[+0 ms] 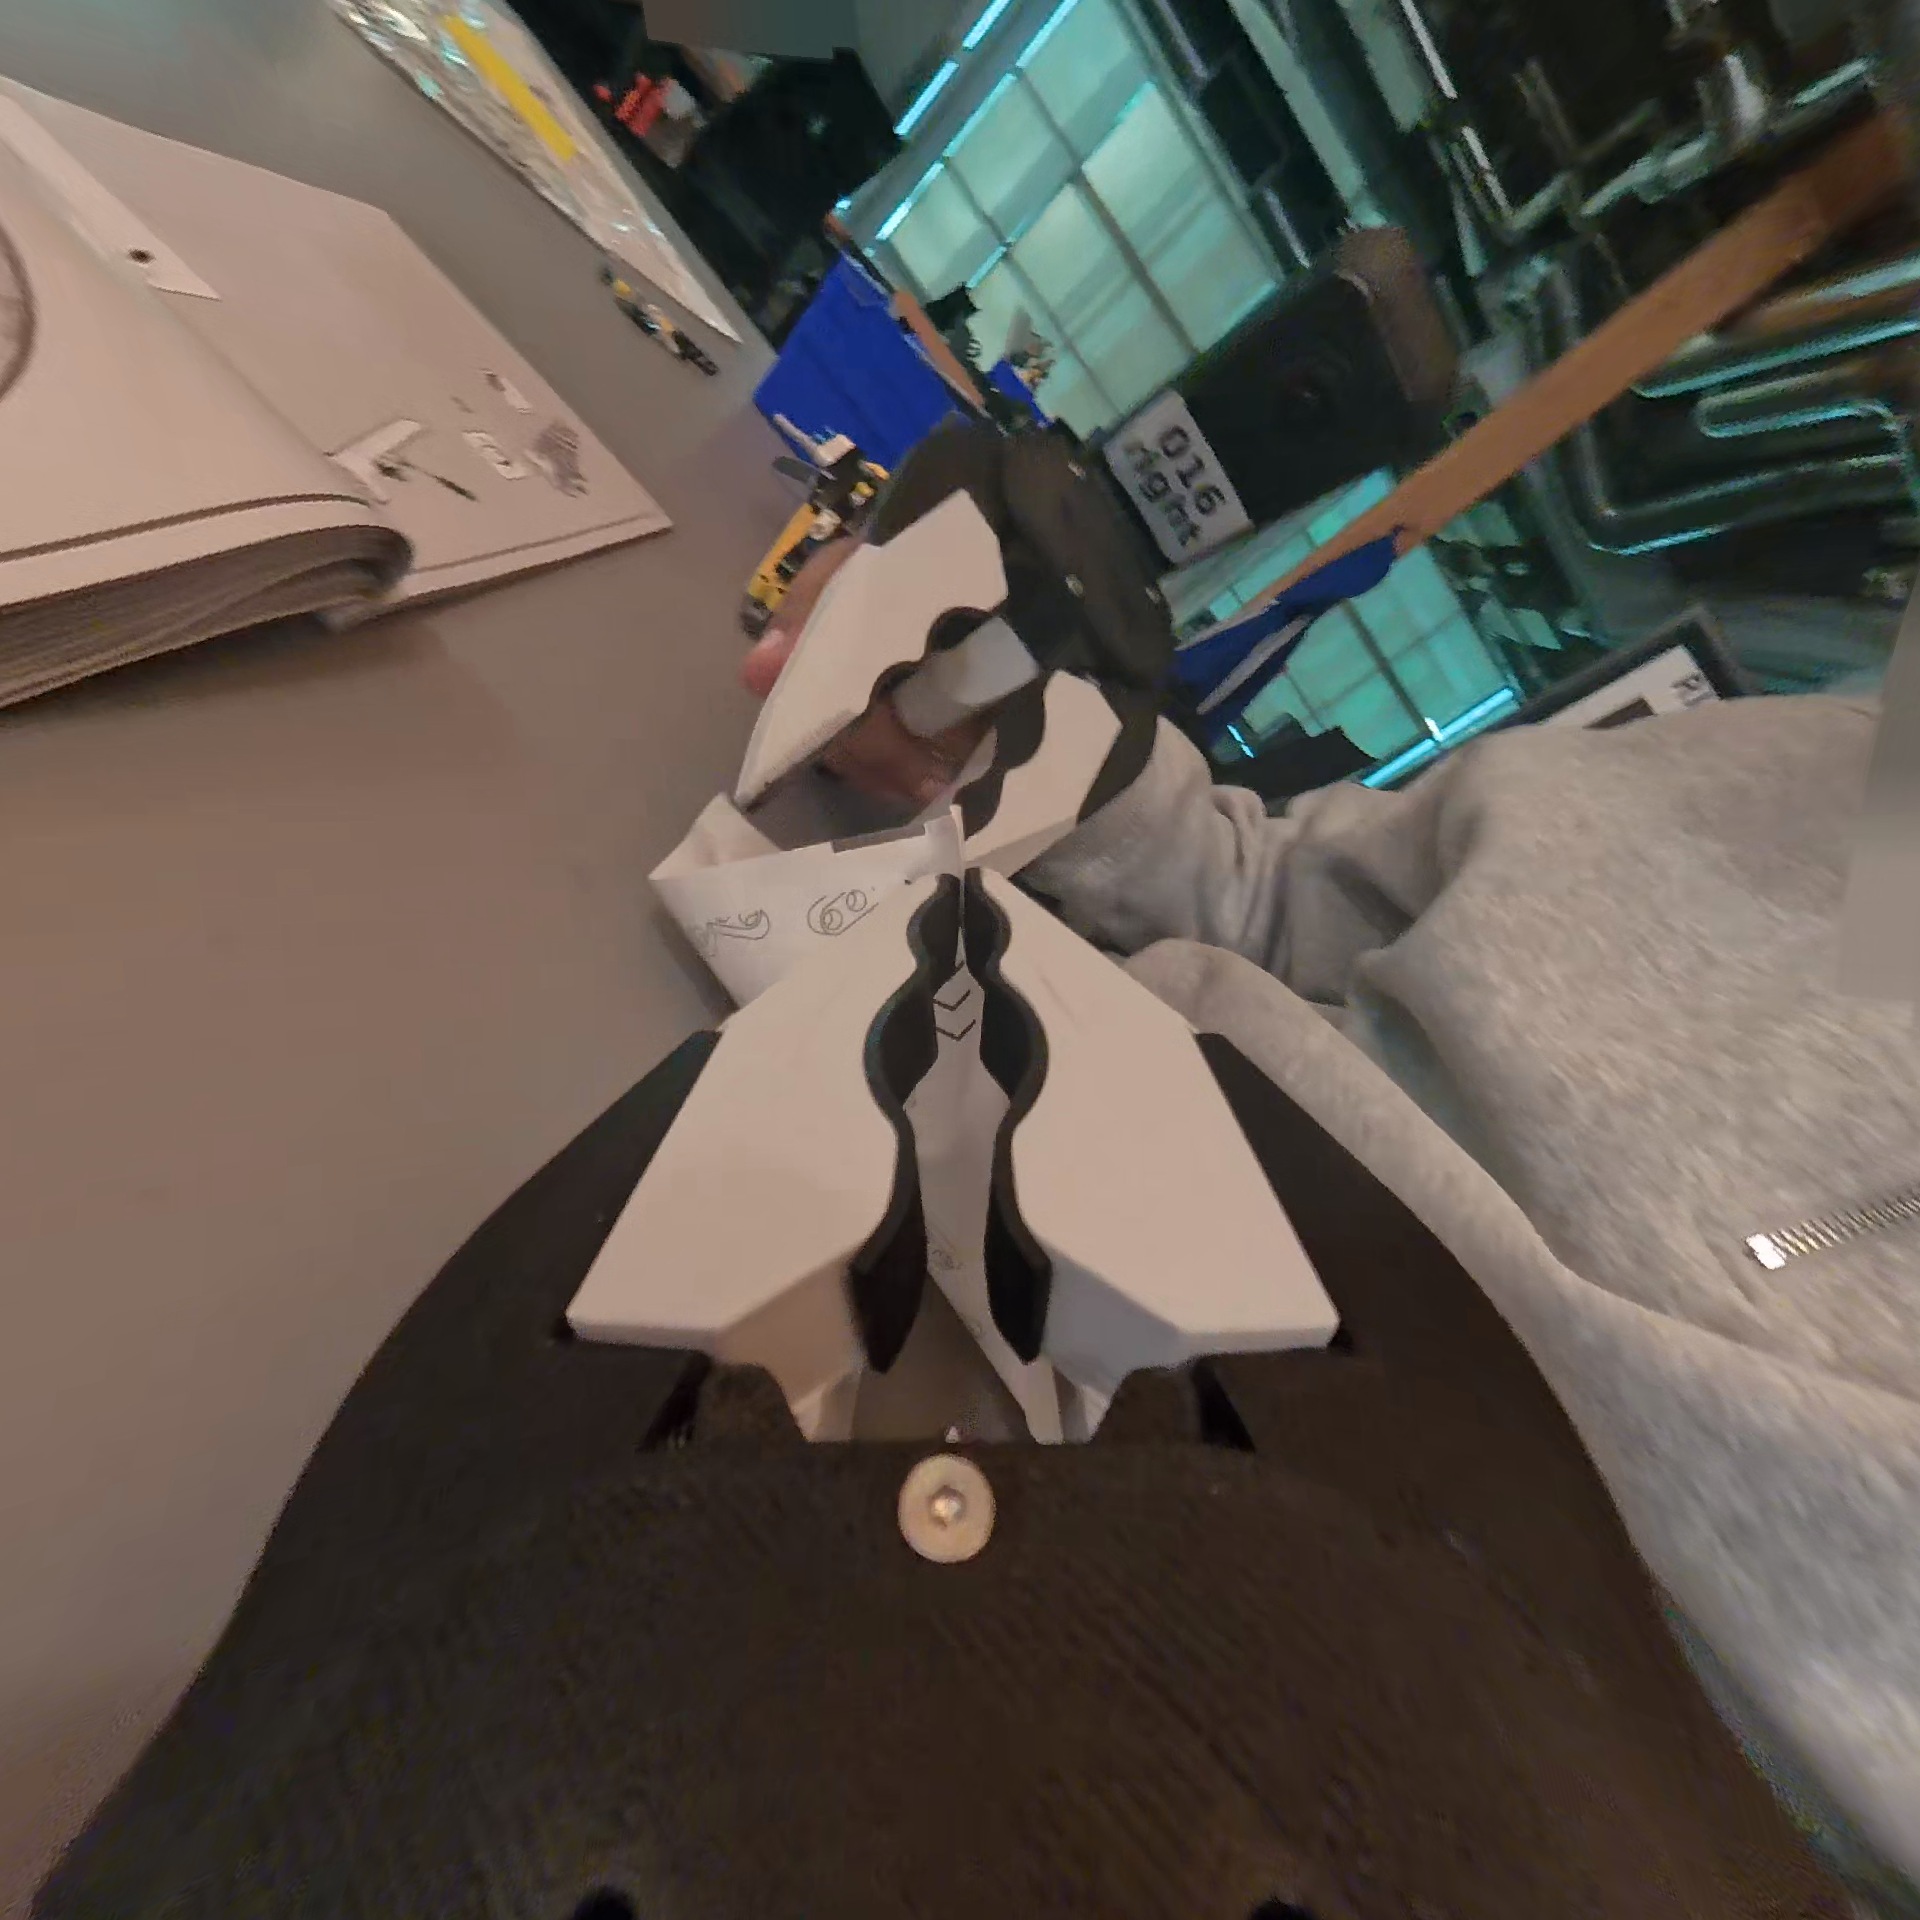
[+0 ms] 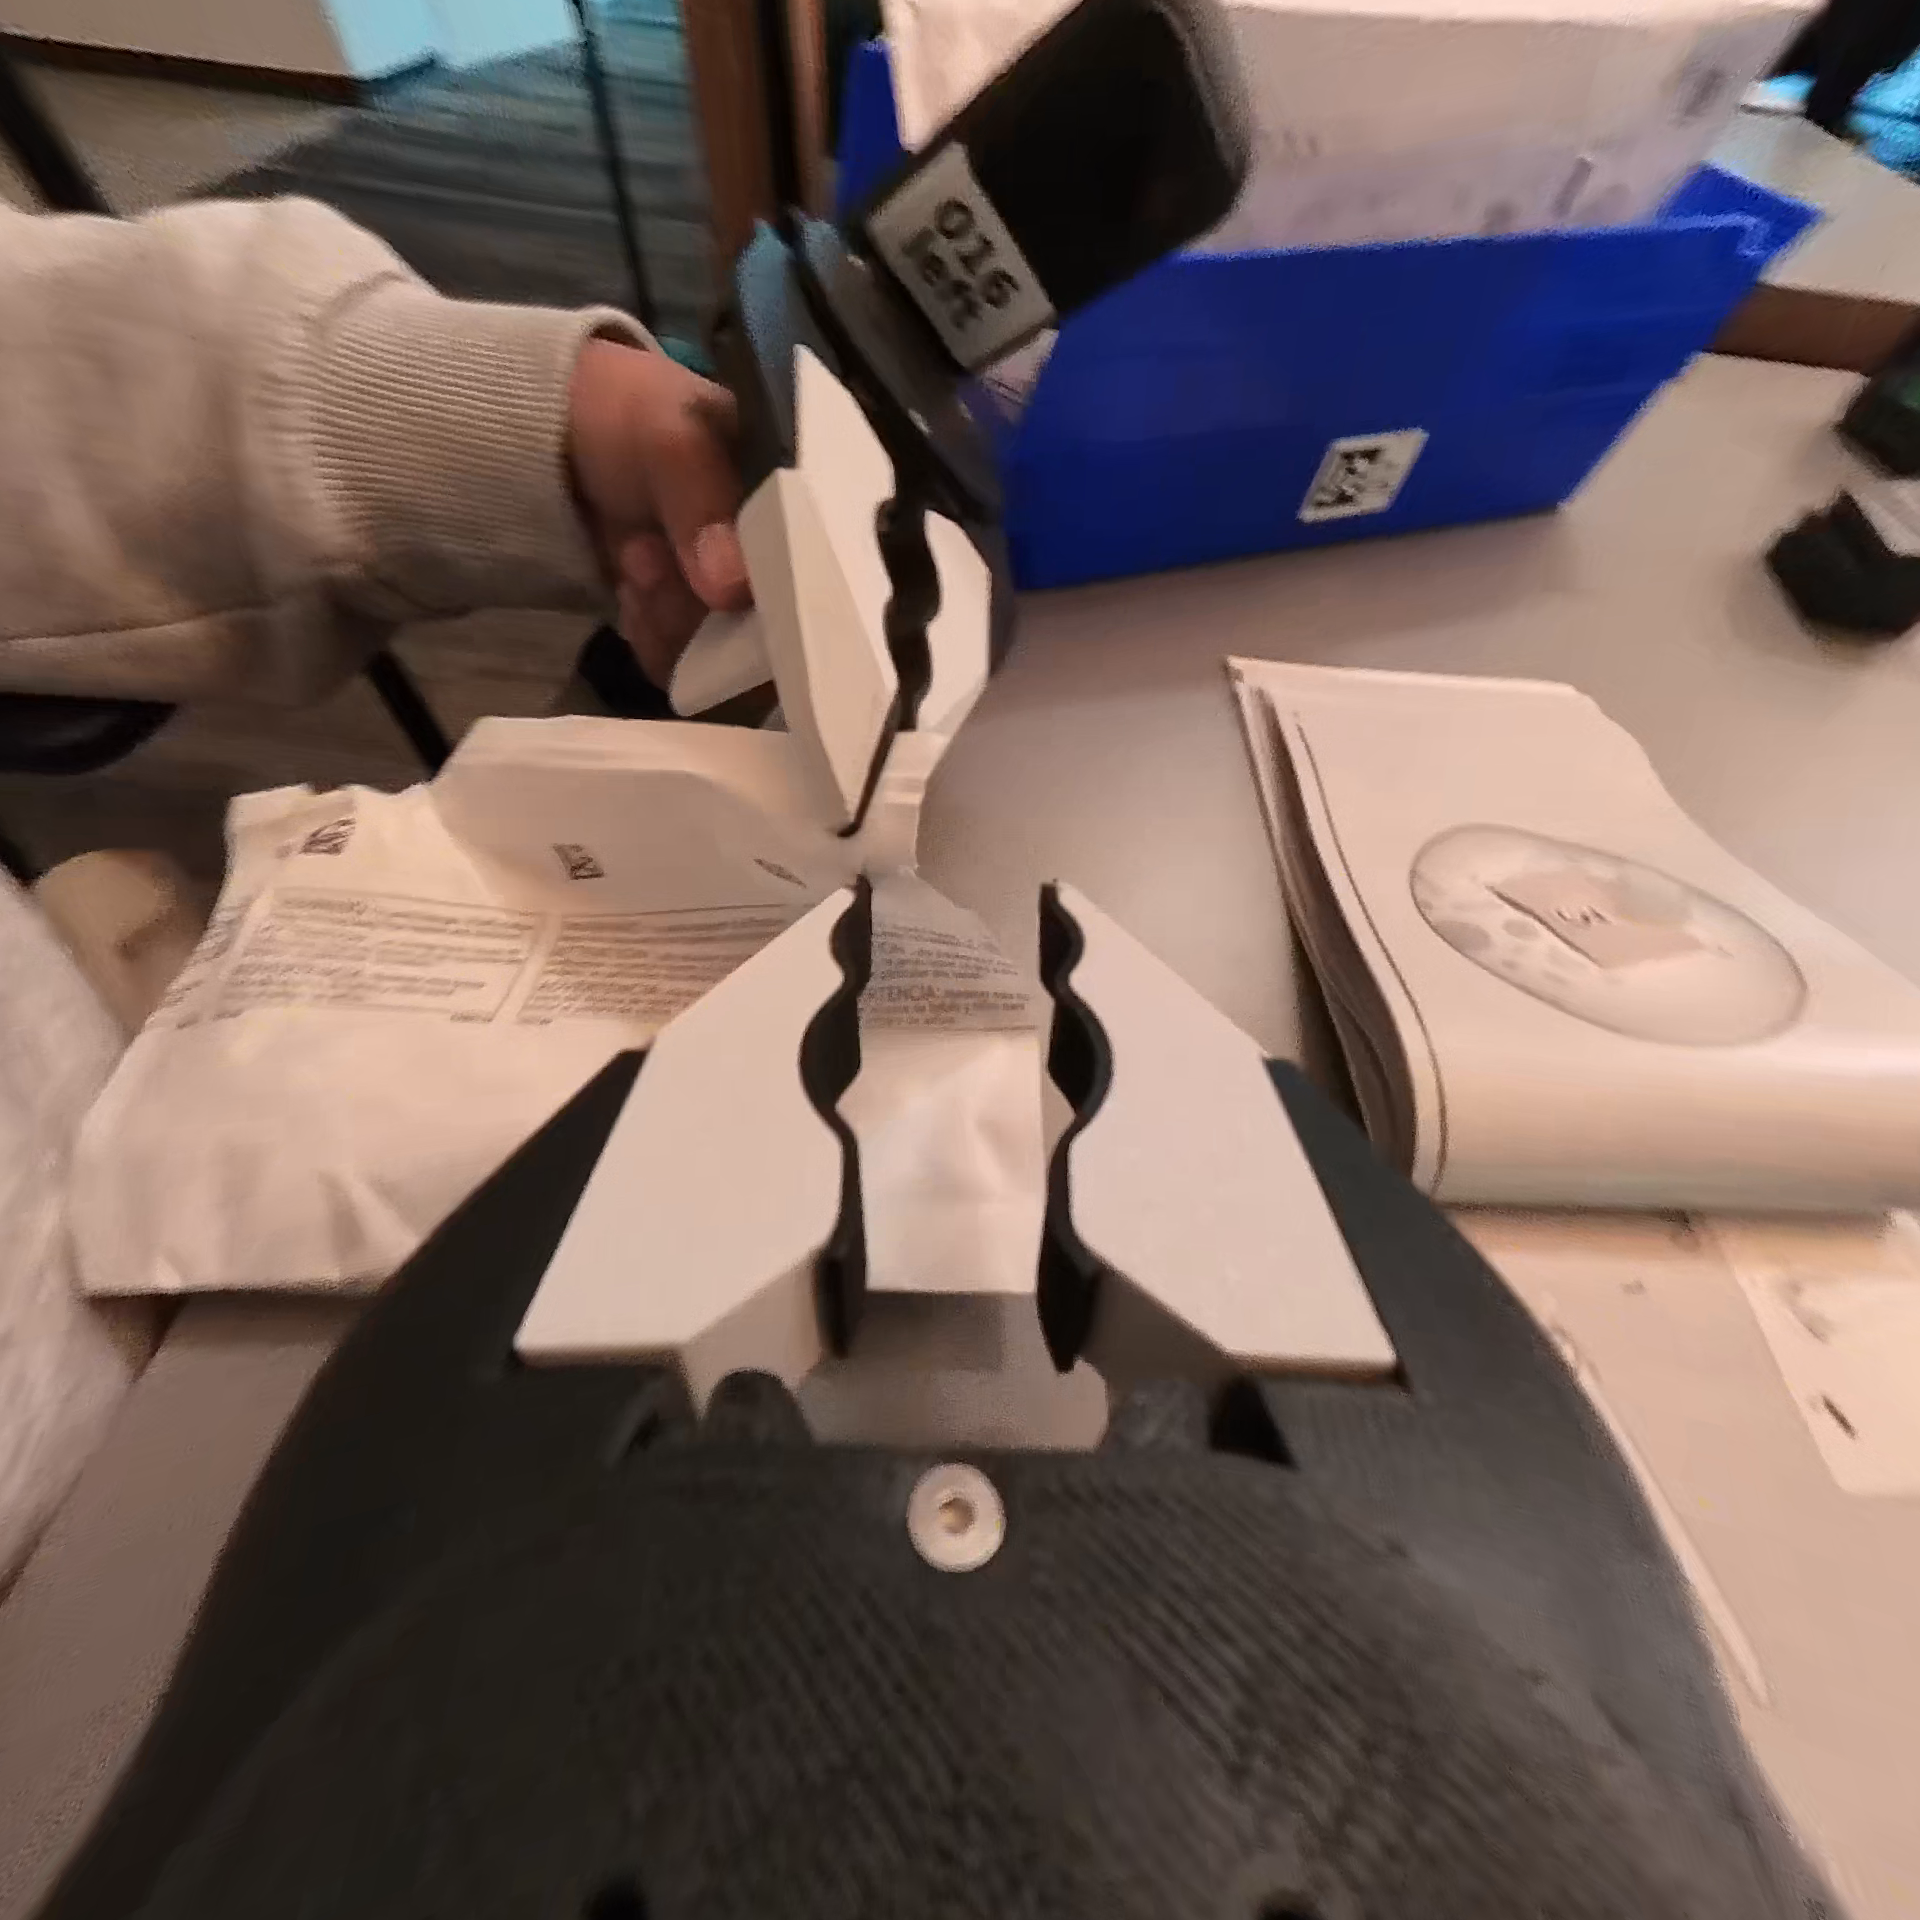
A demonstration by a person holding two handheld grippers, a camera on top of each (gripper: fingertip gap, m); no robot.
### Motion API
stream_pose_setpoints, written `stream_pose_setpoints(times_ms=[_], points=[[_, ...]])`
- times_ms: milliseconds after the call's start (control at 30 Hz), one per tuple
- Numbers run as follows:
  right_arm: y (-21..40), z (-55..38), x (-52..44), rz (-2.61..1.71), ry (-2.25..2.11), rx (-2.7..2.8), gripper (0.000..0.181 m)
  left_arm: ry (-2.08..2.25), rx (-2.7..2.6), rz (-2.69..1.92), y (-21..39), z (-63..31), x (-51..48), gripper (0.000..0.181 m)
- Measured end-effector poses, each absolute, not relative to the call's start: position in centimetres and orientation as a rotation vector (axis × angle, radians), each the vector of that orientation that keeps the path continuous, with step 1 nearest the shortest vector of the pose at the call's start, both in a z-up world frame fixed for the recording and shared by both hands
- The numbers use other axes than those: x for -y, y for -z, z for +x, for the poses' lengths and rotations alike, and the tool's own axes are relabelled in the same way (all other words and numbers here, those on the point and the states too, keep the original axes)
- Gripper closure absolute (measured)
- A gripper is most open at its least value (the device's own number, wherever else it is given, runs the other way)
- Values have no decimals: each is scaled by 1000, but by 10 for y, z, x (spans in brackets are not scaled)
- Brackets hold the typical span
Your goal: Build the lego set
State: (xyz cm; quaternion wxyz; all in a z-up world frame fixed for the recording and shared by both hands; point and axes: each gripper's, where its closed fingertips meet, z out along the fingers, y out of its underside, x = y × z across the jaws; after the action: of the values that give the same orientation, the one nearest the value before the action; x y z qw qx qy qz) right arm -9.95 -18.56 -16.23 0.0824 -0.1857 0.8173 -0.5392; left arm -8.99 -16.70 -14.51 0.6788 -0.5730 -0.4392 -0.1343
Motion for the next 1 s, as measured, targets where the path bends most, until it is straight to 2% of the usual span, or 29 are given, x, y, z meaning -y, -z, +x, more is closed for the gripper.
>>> stream_pose_setpoints(times_ms=[167, 233, 300, 400, 600, 1000], points=[[148, -80, 177, -790, 1565, -2195, 146, 345, 920, -1279, 138, -83, 164, 181], [147, -72, 174, -886, 1576, -2103, 151, 345, 908, -1269, 136, -82, 164, 181], [150, -77, 179, -904, 1616, -2117, 172, 317, 934, -1253, 136, -85, 167, 181], [143, -90, 182, -745, 1663, -2132, 181, 234, 997, -1160, 132, -92, 179, 181], [153, -110, 185, -569, 1663, -2286, 181, 30, 1149, -1170, 145, -113, 186, 181], [163, -113, 188, -523, 1640, -2418, 181, -9, 1229, -1157, 152, -122, 191, 181]])
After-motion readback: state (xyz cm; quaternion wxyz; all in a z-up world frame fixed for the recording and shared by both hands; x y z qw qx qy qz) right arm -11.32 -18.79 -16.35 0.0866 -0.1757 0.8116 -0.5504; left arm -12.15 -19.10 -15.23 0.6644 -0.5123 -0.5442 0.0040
